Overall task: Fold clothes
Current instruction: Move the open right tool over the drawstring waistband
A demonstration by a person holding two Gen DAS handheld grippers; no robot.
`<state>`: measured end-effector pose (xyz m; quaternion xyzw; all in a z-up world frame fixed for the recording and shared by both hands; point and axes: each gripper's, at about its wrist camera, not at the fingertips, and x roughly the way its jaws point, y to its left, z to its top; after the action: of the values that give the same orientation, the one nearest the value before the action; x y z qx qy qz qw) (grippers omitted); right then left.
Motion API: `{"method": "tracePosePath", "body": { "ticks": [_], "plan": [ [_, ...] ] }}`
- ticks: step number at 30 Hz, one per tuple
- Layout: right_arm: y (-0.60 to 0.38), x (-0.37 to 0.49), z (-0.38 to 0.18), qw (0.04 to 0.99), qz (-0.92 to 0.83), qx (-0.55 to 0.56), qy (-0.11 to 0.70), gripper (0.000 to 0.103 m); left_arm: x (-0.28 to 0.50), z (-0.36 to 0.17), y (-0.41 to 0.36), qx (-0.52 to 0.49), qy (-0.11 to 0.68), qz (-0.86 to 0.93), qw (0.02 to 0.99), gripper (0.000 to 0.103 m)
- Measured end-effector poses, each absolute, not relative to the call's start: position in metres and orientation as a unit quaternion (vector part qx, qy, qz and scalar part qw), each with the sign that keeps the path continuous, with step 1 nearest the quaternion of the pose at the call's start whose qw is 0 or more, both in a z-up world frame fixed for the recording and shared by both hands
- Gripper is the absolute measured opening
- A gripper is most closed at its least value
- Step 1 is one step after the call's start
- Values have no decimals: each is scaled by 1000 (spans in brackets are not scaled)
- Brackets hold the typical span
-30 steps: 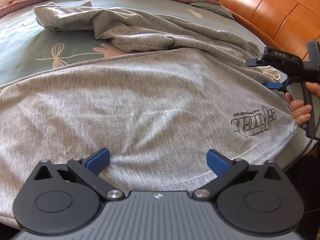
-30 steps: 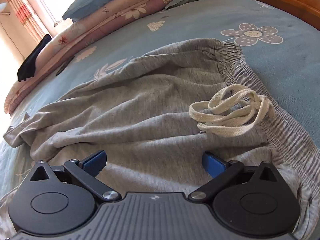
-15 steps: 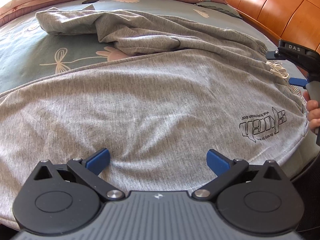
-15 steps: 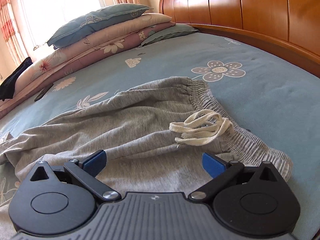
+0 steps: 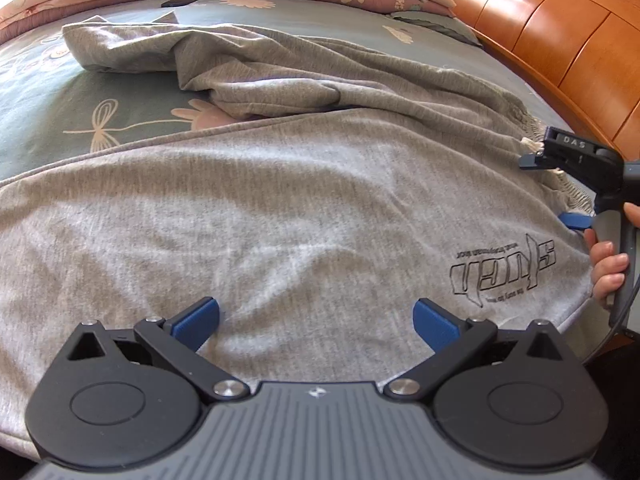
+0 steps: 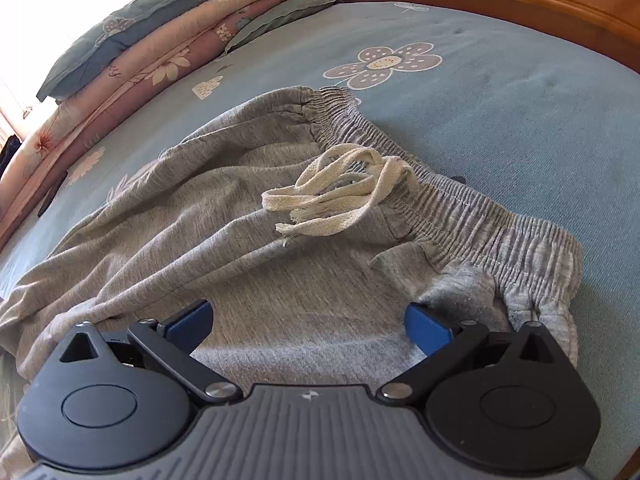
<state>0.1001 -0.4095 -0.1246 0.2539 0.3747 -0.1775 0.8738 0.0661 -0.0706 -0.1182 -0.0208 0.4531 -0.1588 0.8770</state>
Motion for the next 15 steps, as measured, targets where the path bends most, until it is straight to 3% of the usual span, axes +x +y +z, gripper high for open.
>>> {"method": "tracePosePath", "body": {
  "ticks": [7,15],
  "plan": [
    [-388,111,-129,881,-194,177,393,103,80,-124,-77,1,441,-164,882,102],
    [-392,112,-126,879,-186,193,395,103,52,-117,-47,13,459,-188,868,102]
  ]
}}
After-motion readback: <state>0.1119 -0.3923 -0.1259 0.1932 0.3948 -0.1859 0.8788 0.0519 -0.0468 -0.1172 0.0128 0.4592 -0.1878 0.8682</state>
